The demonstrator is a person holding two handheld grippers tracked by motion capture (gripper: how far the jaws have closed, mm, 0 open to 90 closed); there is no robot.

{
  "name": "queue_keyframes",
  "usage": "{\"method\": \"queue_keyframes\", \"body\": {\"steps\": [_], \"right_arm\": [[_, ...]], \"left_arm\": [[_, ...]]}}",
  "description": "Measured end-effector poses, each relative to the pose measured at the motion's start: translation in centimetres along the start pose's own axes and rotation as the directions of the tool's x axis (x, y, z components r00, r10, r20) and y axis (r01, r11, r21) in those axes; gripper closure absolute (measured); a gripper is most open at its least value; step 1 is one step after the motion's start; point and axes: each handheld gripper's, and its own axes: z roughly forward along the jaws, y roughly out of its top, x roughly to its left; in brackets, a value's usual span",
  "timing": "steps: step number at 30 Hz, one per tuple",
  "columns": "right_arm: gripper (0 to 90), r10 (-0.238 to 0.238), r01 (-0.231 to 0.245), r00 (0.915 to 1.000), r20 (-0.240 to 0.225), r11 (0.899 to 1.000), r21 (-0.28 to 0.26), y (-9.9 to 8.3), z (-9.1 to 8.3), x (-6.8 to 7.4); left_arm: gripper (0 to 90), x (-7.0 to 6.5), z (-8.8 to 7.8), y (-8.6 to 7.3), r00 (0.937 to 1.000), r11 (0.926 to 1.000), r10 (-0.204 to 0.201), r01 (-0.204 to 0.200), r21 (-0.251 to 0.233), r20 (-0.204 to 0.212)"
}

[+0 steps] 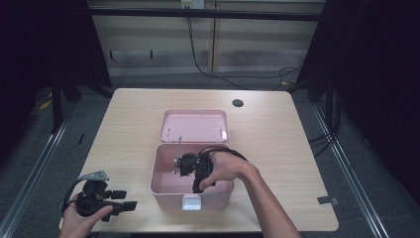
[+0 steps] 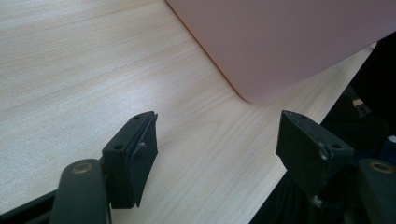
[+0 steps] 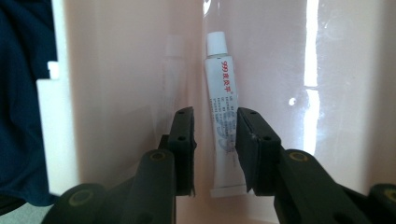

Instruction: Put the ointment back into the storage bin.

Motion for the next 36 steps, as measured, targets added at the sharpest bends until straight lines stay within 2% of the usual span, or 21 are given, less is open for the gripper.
{"method": "queue_keyframes", "body": {"steps": [1, 7, 13, 18, 23, 34, 36], "right_arm": [[67.1, 0.016, -0.016, 0.9998, 0.006, 1.0, -0.005, -0.1, -0.2, 0.1], [63.3, 0.035, -0.035, 0.9994, 0.003, 0.999, -0.015, -0.4, -0.8, 0.2], [62.8, 0.036, -0.035, 0.999, 0.028, 0.999, -0.027, -0.8, -2.0, 0.5], [61.3, 0.044, -0.043, 0.9986, 0.03, 0.999, -0.023, -0.9, -2.4, 0.7], [61.4, 0.042, -0.041, 0.9984, 0.039, 0.998, -0.042, -1.2, -2.7, 0.8], [61.2, 0.037, -0.032, 0.9963, 0.077, 0.998, -0.06, -1.6, -4.4, 1.6], [61.2, 0.048, -0.042, 0.9953, 0.084, 0.997, -0.071, -1.8, -4.6, 1.7]], "left_arm": [[29.0, 0.0, 0.0, 0.0, 1.0, 1.0, -0.001, 0.001, 0.001, 0.0], [29.0, 0.0, 0.0, 0.0, 1.0, 1.0, -0.004, 0.004, -0.001, 0.0], [29.0, 0.0, 0.0, 0.0, 1.0, 1.0, -0.001, 0.001, 0.002, 0.0], [29.0, 0.0, 0.0, 0.0, 1.0, 1.0, -0.007, 0.007, -0.002, -0.001], [29.0, 0.0, 0.0, 0.0, 1.0, 1.0, -0.007, 0.007, -0.003, 0.001], [29.0, 0.0, 0.0, 0.0, 1.0, 1.0, -0.005, 0.005, -0.003, -0.002], [29.0, 0.0, 0.0, 0.0, 1.0, 1.0, -0.006, 0.006, -0.002, -0.001]]}}
